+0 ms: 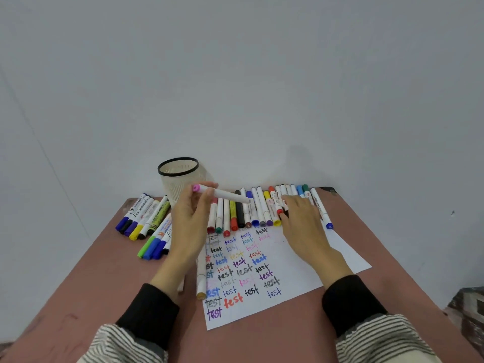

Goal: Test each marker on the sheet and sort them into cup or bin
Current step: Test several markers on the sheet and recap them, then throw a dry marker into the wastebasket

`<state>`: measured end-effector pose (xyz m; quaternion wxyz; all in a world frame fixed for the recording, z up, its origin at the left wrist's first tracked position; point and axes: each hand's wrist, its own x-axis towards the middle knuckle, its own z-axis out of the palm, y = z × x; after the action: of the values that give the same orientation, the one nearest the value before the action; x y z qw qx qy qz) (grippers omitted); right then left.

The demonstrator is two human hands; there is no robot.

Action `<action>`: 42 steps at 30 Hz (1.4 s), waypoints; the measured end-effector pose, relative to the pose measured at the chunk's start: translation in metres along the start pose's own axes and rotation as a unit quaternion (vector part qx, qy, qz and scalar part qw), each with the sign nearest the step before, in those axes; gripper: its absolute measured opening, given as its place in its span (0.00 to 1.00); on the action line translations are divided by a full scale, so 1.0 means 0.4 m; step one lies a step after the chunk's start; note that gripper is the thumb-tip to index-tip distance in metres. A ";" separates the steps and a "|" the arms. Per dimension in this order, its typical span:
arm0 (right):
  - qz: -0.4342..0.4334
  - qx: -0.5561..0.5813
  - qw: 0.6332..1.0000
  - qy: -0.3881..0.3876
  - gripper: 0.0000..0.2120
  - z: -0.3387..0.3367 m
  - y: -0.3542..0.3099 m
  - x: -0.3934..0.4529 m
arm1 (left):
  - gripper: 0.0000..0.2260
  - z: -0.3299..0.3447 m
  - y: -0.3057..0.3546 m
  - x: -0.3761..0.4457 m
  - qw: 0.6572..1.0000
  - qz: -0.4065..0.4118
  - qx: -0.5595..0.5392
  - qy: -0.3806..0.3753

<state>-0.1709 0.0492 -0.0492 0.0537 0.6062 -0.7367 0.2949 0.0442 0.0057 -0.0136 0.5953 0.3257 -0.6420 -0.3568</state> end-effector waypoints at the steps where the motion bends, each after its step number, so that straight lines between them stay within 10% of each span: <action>1: 0.000 -0.007 1.000 -0.012 0.19 0.004 0.004 -0.002 | 0.06 -0.007 0.004 0.003 0.999 0.024 0.021 0.020; 9: -0.014 -0.012 0.999 -0.049 0.17 0.023 0.016 -0.007 | 0.05 -0.063 0.063 0.144 0.965 0.146 0.116 0.185; 18: 0.001 -0.012 0.996 -0.089 0.21 0.010 0.010 -0.011 | 0.17 -0.097 -0.044 0.252 0.911 -0.047 0.405 0.070; 23: 0.010 -0.017 0.995 -0.097 0.21 0.003 0.006 -0.011 | 0.15 -0.029 -0.046 0.137 0.907 0.064 0.389 0.148; 31: 0.021 0.024 0.999 -0.042 0.23 0.001 0.026 -0.004 | 0.14 0.081 -0.114 0.033 0.864 0.036 0.477 -0.159; 37: 0.195 0.033 0.976 0.095 0.17 -0.012 0.116 0.045 | 0.18 0.080 -0.144 0.036 0.840 0.031 0.495 -0.219; 42: 0.253 -0.045 0.966 0.022 0.13 -0.002 0.145 0.057 | 0.18 0.081 -0.166 0.032 0.849 0.035 0.482 -0.215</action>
<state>-0.2306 0.0353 -0.0600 0.0207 0.3907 -0.8771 0.2785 0.0105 -0.0382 -0.0640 0.2230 0.4640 -0.8562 -0.0422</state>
